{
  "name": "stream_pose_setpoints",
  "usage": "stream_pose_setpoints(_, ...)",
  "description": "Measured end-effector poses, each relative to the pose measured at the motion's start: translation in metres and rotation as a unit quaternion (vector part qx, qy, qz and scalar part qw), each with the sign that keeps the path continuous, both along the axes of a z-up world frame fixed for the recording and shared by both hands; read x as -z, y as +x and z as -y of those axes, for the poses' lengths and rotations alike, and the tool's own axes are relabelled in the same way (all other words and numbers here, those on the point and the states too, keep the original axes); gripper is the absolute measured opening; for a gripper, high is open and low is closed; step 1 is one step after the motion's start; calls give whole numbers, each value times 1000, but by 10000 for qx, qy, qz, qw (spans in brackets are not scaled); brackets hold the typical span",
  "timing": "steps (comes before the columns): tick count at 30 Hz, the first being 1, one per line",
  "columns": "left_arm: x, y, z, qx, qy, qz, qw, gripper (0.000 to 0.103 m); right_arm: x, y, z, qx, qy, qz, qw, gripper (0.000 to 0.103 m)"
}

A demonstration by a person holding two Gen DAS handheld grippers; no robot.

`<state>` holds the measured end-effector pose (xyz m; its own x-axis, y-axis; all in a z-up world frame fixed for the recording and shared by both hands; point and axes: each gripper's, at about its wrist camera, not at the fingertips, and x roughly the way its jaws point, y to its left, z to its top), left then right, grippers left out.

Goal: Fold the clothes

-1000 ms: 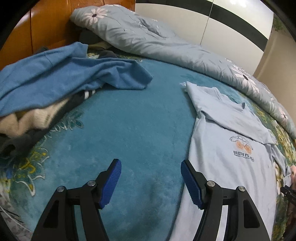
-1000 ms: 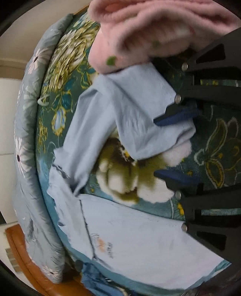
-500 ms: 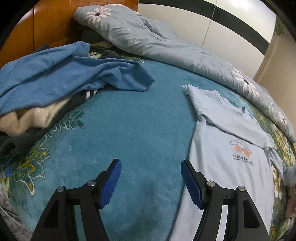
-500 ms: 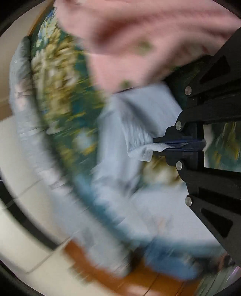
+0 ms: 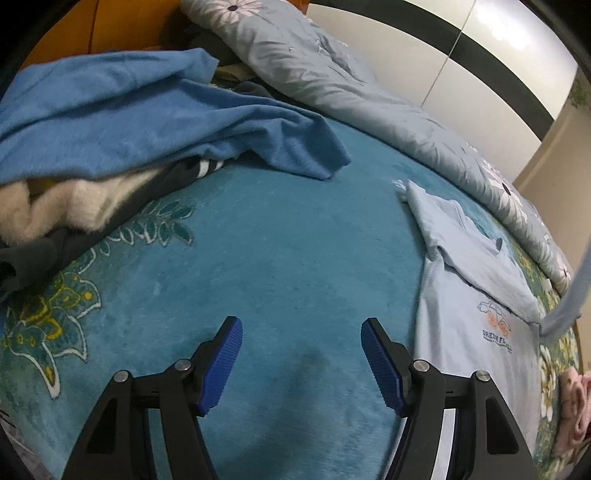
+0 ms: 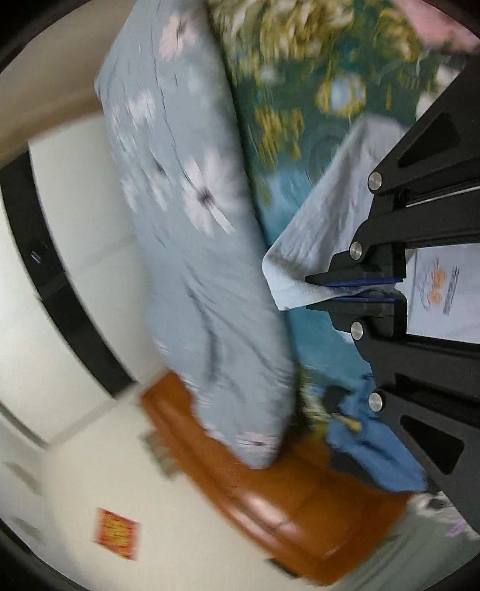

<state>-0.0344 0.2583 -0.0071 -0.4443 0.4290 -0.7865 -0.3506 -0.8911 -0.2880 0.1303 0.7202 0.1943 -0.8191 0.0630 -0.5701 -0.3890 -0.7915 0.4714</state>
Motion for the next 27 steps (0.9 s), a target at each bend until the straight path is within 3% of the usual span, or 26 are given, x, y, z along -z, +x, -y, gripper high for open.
stream_pose_setpoints(4,4,-4,10,-1,76,47,10000,71,53,-90,44,-685,-82,597,9958,5)
stream_pose_setpoints(8,11,-9,21,-63,158,152,9997,71,116,-169,90,-1175,46,1380,9834,5)
stream_pose_setpoints(13,15,-12,27,-72,204,192,9996,71,179,-212,115,-1226,190,2143,9689,5)
stream_pose_setpoints(18,13,-8,21,43,167,237,9996,71,198,-217,124,-1272,353,2430,9610,9)
stream_pose_setpoints(21,9,1,16,273,208,327,9989,71,184,-203,125,-1462,182,2142,9656,34)
stream_pose_setpoints(24,4,14,8,625,331,471,9964,71,150,-164,118,-1386,33,1615,9771,37)
stream_pose_setpoints(27,7,25,-4,1053,682,877,9882,71,126,-94,109,-1150,-103,1270,9852,40)
